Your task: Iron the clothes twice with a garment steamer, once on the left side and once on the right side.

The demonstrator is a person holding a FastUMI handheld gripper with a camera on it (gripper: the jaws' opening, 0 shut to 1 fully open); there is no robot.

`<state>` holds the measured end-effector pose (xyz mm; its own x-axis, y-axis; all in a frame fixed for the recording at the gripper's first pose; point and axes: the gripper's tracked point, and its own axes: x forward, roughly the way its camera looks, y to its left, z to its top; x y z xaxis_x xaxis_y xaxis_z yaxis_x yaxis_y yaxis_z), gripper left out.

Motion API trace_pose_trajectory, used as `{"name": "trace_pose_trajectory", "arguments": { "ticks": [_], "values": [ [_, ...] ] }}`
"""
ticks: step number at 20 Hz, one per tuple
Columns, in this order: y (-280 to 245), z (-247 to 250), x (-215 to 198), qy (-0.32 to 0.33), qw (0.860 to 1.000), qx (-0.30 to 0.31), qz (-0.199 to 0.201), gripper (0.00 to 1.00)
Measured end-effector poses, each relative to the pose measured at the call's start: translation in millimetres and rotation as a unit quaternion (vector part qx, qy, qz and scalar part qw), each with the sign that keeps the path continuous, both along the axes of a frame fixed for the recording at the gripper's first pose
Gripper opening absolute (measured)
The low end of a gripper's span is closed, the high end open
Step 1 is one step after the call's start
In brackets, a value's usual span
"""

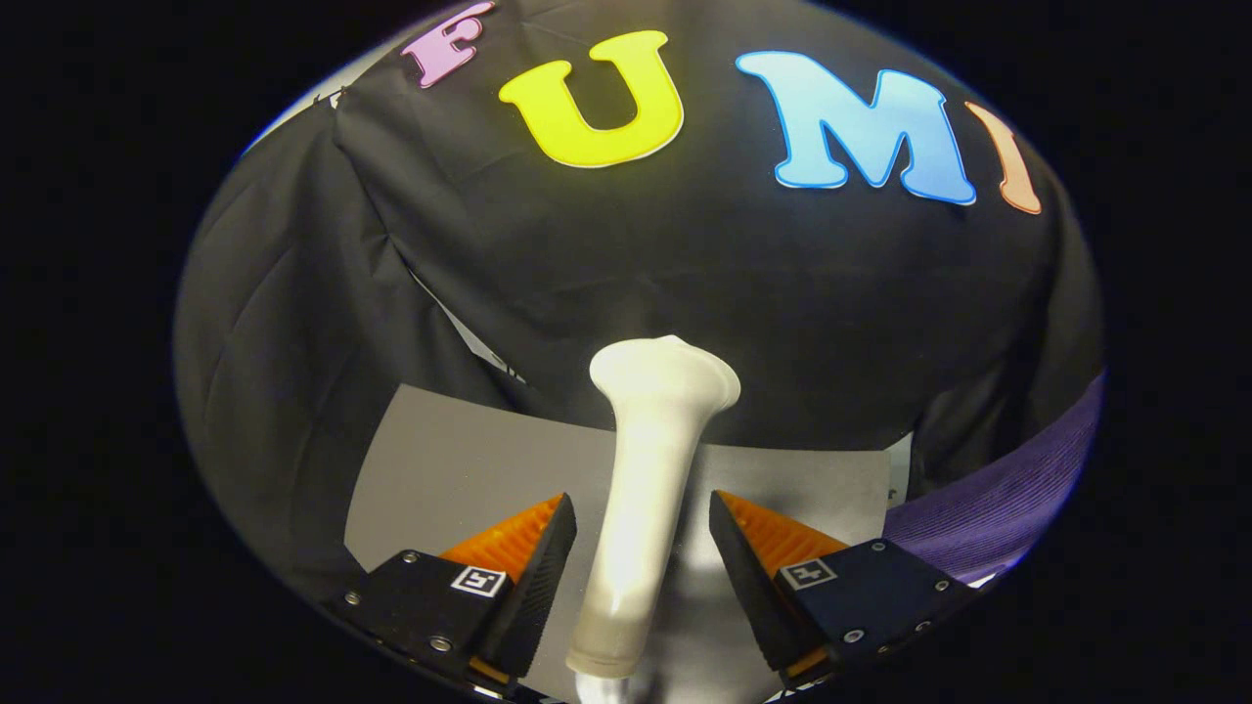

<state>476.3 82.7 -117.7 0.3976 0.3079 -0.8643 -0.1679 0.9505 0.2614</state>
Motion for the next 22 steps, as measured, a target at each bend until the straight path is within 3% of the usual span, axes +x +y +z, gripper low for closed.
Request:
{"name": "trace_pose_trajectory", "arguments": {
  "ticks": [2,4,5,10,12,22],
  "values": [
    [6.6,-10.2,-5.0,0.021,1.000,0.016,0.007,0.82],
    [8.1,-14.7,-3.8,0.029,0.999,0.026,0.005,0.72],
    [8.7,-12.8,-3.9,0.030,0.999,0.031,0.004,0.61],
    [10.8,-6.4,-7.0,0.031,0.998,0.060,0.007,0.41],
    [17.5,3.7,-16.7,0.018,0.997,0.069,0.016,0.37],
    [-15.7,89.8,-87.4,-0.106,0.993,0.058,0.020,0.36]
  ]
}}
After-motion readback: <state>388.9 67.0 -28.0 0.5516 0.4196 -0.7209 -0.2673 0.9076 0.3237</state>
